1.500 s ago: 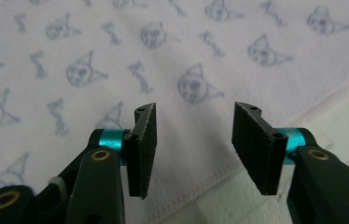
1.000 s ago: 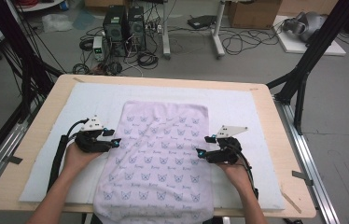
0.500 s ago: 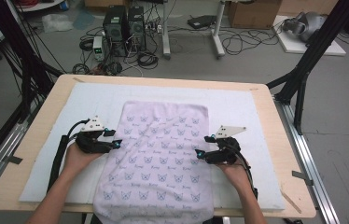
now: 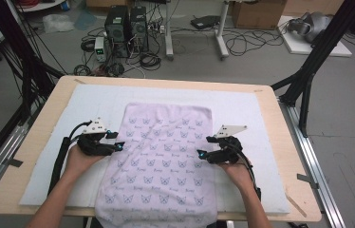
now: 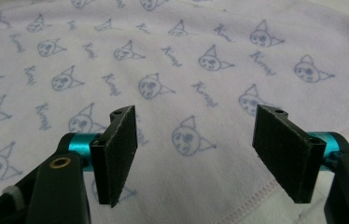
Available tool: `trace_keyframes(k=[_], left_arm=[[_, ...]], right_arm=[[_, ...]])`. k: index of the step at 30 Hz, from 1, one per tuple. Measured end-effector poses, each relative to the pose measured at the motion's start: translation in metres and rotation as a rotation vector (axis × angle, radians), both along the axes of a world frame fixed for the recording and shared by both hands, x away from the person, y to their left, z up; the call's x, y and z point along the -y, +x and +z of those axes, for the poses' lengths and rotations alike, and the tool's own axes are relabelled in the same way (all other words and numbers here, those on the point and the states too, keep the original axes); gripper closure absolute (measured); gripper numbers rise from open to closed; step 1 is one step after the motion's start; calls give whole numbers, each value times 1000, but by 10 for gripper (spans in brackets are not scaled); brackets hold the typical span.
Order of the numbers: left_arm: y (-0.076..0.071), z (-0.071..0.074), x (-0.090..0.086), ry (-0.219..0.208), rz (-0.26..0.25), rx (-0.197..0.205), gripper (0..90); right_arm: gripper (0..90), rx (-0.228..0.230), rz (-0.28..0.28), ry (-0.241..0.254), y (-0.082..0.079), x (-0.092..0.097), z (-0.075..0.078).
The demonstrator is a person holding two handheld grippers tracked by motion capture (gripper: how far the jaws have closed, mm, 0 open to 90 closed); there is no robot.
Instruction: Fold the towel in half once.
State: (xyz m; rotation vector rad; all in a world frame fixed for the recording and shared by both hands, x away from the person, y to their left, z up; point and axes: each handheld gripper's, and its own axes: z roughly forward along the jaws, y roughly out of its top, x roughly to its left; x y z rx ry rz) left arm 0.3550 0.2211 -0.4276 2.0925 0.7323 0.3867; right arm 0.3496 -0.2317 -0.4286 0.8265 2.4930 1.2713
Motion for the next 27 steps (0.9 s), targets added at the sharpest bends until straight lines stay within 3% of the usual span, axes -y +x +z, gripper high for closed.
trace_keyframes(k=[4, 10, 18, 20, 23, 27], left_arm=[[2, 3, -2, -24, 9, 13, 505], [18, 10, -2, -2, 33, 20, 548], [70, 17, 6, 74, 42, -44, 575], [84, 20, 8, 77, 52, -58, 581], [102, 19, 9, 70, 99, -77, 582], [116, 4, 7, 60, 193, -103, 619]], right_arm=[[313, 0, 8, 0, 8, 2, 3], [315, -23, -30, -9, 36, 11, 10], [368, -38, -65, -89, 93, 8, 29], [382, -35, -74, -108, 107, 6, 31], [400, -42, -114, -132, 124, 5, 28], [420, -73, -184, -146, 137, 10, 14]])
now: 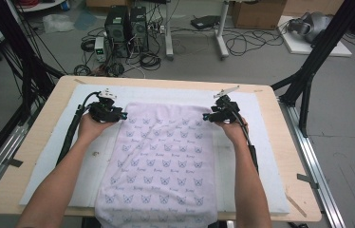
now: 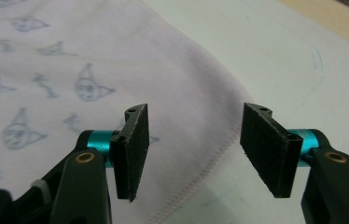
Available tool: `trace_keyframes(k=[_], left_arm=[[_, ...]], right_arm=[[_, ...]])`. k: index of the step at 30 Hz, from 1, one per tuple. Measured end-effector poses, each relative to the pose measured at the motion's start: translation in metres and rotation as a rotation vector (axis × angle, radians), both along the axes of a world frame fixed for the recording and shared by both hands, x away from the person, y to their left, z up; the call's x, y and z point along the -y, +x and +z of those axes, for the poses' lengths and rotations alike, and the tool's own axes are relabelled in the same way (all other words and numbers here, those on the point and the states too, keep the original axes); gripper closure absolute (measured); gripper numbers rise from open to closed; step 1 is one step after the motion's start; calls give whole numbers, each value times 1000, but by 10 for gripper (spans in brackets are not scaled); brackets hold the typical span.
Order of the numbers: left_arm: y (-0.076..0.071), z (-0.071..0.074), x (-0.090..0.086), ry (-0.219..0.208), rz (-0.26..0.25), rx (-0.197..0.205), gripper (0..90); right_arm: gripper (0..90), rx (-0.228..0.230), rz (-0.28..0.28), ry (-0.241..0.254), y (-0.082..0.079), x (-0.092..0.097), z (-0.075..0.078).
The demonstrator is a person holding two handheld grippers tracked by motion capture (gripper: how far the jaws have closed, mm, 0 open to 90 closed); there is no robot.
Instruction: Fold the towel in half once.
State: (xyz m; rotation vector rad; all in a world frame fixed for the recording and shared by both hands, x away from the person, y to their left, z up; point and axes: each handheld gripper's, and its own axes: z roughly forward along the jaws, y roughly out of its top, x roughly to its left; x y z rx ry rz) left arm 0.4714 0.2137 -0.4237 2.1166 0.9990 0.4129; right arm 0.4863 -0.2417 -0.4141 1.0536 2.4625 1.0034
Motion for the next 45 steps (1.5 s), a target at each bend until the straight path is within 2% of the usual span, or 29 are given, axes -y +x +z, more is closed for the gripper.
trace_keyframes(k=[3, 6, 8, 9, 10, 11, 13, 16, 21, 25, 28, 29, 31, 32, 35, 36, 38, 39, 41, 43, 45], left_arm=[[7, -14, 1, -12, 44, -48, 597], [7, -17, 3, -8, 55, -36, 570], [7, -17, 5, 10, 42, -24, 626], [7, -17, 5, -2, 35, -29, 702], [7, -17, 6, -6, 31, -32, 771], [8, -17, 7, -6, 23, -32, 829], [8, -16, 6, -12, 26, -42, 858], [8, -15, 5, -15, 30, -34, 870], [3, 0, 1, -49, 21, 22, 871], [-10, 17, -5, -87, -21, 67, 871], [-33, 26, -10, -98, -62, 114, 870], [-42, 28, -12, -92, -78, 119, 870], [-65, 27, -17, -117, -107, 135, 870], [-77, 25, -20, -113, -120, 142, 870], [-114, 12, -30, -110, -170, 130, 868], [-123, 6, -35, -109, -185, 113, 862], [-136, -5, -42, -105, -197, 60, 796], [-139, -8, -45, -98, -202, 44, 734], [-139, -11, -47, -104, -195, 21, 623], [-134, -9, -44, -109, -181, 19, 540], [-128, -5, -39, -116, -170, 27, 491]], right_arm=[[426, -29, -41, -2, 4, 3, -9], [466, -32, -56, 1, 8, 3, -16], [529, -49, -65, -2, 9, 1, -21], [551, -54, -66, -3, 9, 0, -24], [632, -37, -68, 7, 8, 0, -24], [693, -44, -55, 37, 8, 0, -25], [805, -61, -35, 62, 7, 0, -25], [864, -52, -10, 68, 6, -1, -21], [868, 13, 20, 76, 1, 0, -2], [869, 35, 59, 111, -12, 3, 15], [868, 76, 102, 153, -33, 3, 27], [868, 76, 126, 186, -45, 2, 30], [868, 79, 172, 179, -68, 1, 30], [868, 75, 192, 186, -80, 1, 27], [863, 30, 231, 182, -116, 5, 11], [841, -9, 241, 177, -124, 8, 5], [768, -28, 256, 179, -140, 14, -4], [734, -42, 253, 180, -144, 17, -7], [674, -37, 233, 172, -146, 20, -7], [584, -20, 209, 204, -142, 19, -5], [532, -9, 193, 203, -134, 15, -2]])
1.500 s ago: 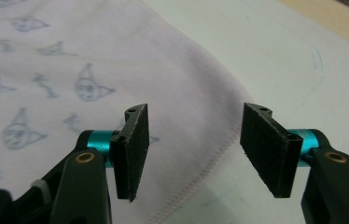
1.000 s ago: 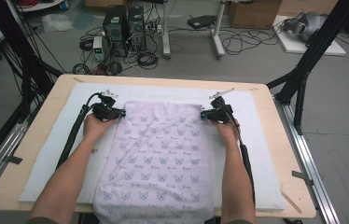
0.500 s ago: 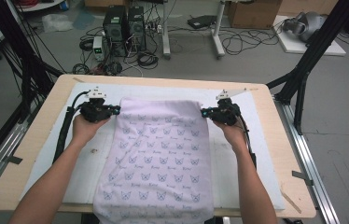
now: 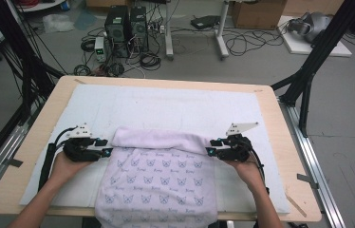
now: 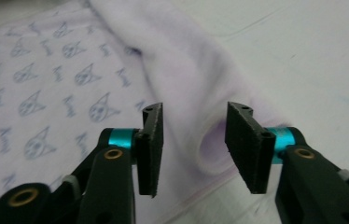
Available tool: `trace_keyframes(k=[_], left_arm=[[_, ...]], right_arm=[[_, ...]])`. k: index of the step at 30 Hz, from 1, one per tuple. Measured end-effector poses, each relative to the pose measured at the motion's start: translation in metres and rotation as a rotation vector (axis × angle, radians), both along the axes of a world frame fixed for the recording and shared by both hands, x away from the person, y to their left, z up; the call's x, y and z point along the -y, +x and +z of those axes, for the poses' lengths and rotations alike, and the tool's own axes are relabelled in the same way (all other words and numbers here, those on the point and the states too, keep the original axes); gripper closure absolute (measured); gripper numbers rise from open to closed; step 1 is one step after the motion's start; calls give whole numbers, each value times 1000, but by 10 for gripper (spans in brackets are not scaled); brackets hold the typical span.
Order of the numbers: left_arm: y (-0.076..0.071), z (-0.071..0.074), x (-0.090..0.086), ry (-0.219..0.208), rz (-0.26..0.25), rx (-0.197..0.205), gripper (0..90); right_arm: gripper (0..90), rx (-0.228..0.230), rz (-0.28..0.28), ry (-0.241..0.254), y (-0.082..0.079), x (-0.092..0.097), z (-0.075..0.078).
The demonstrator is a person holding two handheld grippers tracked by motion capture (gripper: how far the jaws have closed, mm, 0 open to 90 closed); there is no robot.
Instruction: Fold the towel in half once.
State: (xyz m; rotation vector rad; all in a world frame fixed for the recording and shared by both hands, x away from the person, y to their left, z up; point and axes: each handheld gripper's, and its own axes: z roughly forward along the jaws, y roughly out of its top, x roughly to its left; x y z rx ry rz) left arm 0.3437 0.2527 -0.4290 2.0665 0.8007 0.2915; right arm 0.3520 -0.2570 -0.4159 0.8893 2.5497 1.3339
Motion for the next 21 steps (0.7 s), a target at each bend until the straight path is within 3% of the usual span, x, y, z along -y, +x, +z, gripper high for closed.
trace_keyframes(k=[3, 7, 11, 13, 16, 18, 21], left_arm=[[13, 6, 6, -8, 17, 6, 469], [33, 11, 14, -8, 46, 2, 456], [51, 9, 22, 0, 60, -35, 449], [54, 6, 25, 1, 39, -43, 530], [54, 1, 26, 27, -2, -63, 826], [51, 4, 24, 22, -13, -45, 869], [44, 16, 21, -7, -7, 6, 874]], right_arm=[[493, 10, -24, -13, 13, -6, 1], [470, -12, -38, -15, 31, -12, 0], [469, -47, -38, -20, 46, -18, -5], [543, -62, -26, -30, 49, -22, -8], [780, -114, 46, -57, 49, -26, -13], [837, -104, 66, -72, 47, -27, -11], [849, -65, 81, -62, 39, -28, 0]])
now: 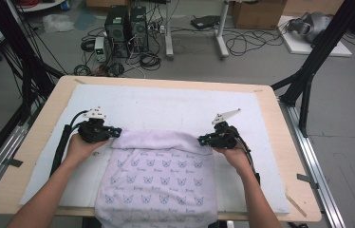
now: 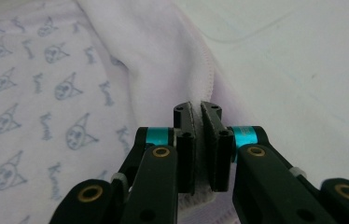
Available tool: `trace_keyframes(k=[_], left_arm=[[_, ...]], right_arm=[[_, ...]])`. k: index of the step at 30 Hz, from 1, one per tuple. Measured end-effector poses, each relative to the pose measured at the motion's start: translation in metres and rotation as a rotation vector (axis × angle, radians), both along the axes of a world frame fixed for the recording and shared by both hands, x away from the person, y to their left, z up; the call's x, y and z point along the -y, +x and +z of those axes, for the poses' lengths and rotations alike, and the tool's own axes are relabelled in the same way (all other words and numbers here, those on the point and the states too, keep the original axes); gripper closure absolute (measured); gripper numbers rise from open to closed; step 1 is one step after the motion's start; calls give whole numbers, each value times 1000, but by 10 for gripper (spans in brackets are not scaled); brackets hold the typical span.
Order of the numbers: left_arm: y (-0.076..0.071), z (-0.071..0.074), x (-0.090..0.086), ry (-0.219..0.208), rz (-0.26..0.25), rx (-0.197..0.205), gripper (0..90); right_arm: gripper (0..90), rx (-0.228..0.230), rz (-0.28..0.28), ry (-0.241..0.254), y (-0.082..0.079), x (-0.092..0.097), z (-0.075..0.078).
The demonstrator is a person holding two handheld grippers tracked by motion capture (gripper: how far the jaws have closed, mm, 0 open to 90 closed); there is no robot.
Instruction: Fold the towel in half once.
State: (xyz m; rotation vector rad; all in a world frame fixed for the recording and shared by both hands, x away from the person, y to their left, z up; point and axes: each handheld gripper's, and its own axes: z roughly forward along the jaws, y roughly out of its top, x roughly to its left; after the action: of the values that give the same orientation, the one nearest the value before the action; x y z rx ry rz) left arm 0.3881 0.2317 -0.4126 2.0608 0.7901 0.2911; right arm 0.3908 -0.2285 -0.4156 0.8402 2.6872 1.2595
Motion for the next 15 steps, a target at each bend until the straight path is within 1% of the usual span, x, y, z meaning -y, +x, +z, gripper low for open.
trace_keyframes(k=[2, 3, 5, 8, 10, 11, 13, 14, 15], left_arm=[[-6, 7, -3, -21, 5, 20, 873], [-8, 11, -5, -27, 2, 25, 873], [-16, 18, -8, -41, -5, 48, 873], [-33, 28, -11, -57, -26, 90, 873], [-49, 31, -13, -41, -49, 108, 873], [-61, 30, -15, -29, -58, 113, 873], [-80, 27, -19, -28, -81, 119, 872], [-95, 23, -21, -17, -99, 118, 871], [-104, 21, -23, -15, -106, 117, 862]], right_arm=[[849, 30, 5, 13, -7, 1, 9], [849, 47, 4, 20, -10, 2, 14], [849, 68, 9, 34, -19, 5, 22], [849, 108, 26, 51, -36, 9, 36], [849, 141, 45, 78, -51, 11, 42], [849, 147, 52, 85, -60, 12, 44], [849, 154, 81, 93, -82, 13, 41], [849, 148, 87, 97, -90, 13, 39], [847, 144, 109, 94, -102, 13, 33]])
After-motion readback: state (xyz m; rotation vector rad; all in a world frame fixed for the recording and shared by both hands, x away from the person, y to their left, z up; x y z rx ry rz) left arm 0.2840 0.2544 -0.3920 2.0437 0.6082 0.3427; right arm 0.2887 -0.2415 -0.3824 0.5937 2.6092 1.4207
